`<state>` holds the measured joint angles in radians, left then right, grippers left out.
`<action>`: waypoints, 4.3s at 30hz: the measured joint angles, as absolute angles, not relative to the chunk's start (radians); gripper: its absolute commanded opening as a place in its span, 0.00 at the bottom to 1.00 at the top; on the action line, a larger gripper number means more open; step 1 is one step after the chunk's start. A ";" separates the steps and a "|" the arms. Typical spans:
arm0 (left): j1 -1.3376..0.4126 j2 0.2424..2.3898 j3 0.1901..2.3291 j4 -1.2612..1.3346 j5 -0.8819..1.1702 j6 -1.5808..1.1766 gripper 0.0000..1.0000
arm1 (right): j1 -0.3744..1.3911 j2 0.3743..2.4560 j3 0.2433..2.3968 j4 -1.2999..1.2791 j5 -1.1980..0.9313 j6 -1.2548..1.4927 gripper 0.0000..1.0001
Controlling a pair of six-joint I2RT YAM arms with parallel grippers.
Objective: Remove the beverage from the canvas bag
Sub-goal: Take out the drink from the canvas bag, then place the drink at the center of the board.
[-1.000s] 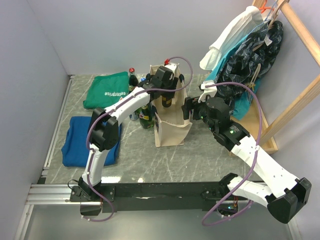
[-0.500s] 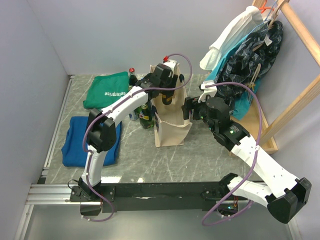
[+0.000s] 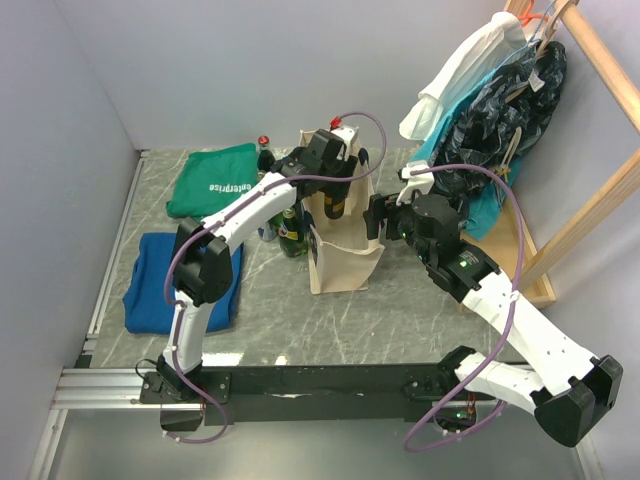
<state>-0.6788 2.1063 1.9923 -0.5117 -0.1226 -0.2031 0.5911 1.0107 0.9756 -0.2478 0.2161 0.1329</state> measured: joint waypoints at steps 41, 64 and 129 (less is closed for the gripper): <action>-0.700 1.858 1.931 -0.588 -0.012 -0.188 0.01 | 0.591 1.052 1.015 -0.294 0.217 0.162 0.89; -0.702 1.647 1.840 -0.587 0.002 -0.185 0.01 | 0.591 1.054 1.015 -0.310 0.228 0.182 0.88; -0.708 1.218 1.587 -0.760 -0.425 -0.254 0.01 | 0.591 1.149 1.080 -0.331 0.216 0.189 0.88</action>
